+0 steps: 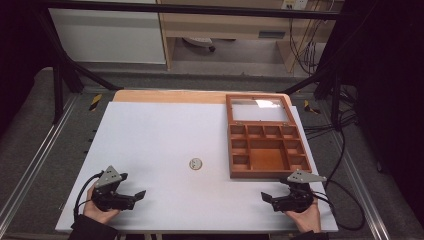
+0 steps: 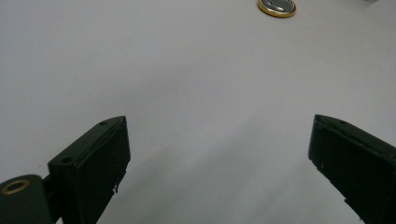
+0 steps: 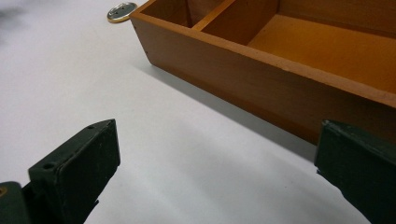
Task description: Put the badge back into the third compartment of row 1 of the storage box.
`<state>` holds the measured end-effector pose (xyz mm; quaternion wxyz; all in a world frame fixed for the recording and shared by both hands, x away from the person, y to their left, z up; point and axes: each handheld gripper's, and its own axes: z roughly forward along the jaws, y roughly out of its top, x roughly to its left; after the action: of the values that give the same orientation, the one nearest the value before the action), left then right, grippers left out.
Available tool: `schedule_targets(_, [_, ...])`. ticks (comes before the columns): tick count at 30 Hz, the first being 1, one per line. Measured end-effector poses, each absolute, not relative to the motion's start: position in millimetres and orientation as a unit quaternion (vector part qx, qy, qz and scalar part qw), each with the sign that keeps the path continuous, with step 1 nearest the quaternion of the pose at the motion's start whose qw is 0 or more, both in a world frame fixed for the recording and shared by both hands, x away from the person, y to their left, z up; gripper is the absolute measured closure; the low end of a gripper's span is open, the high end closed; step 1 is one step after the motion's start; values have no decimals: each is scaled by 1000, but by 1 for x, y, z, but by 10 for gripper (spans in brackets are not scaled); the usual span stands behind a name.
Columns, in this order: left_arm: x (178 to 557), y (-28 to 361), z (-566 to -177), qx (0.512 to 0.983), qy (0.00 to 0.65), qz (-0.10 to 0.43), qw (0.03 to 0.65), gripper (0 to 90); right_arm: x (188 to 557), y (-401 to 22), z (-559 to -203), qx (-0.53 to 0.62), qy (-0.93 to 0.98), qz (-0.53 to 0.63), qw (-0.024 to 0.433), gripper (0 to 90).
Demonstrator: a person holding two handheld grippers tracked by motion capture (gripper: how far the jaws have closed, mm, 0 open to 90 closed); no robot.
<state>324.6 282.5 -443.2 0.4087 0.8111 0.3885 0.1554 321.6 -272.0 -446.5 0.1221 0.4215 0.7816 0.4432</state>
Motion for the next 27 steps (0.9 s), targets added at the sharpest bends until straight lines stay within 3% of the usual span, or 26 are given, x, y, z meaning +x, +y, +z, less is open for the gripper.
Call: schedule_targets(27, [325,284,-444,809,393,155,409,56,326,-248,-431,410,785,447,126,8])
